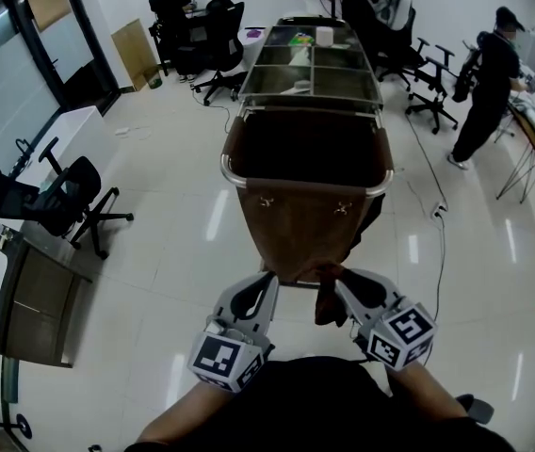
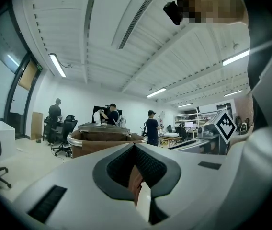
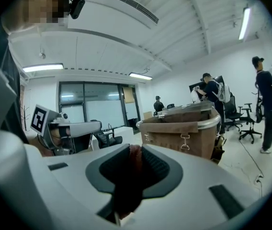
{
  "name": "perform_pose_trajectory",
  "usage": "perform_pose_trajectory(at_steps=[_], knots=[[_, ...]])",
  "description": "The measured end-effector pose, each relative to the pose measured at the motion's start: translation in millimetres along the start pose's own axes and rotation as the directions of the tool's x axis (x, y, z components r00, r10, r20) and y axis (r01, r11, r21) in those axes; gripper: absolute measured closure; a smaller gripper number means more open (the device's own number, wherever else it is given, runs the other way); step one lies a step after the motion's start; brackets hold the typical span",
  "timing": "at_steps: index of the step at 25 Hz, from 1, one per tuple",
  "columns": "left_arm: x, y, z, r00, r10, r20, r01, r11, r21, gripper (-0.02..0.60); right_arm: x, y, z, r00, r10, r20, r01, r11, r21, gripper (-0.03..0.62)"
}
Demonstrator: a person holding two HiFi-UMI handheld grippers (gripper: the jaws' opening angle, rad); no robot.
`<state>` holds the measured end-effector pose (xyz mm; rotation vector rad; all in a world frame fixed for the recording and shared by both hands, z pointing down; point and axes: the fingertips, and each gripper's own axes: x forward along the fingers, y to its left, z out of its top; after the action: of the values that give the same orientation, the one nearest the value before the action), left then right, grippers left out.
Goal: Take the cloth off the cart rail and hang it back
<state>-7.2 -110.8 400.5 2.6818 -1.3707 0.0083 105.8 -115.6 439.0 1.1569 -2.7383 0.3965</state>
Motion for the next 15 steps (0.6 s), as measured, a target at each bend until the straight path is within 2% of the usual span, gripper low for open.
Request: perform_pose_trajectory(at_steps=[6,15], knots=[[1.2,-0.5,2.1,1.000,0.002,0.004,-0.002,1.000,0.025,0.581,-1.3,-0.6,2.3,1.000,-0.002,0.009,0.002,1.000,0.001,0.502],[5.5,5.4,6.0,1.000,0.023,0.015,-0.023,1.000,0.006,0.581,-0.5,-2.6,4.0,1.000,-0.007,0.009,0.007,1.000,0.000,0.502]])
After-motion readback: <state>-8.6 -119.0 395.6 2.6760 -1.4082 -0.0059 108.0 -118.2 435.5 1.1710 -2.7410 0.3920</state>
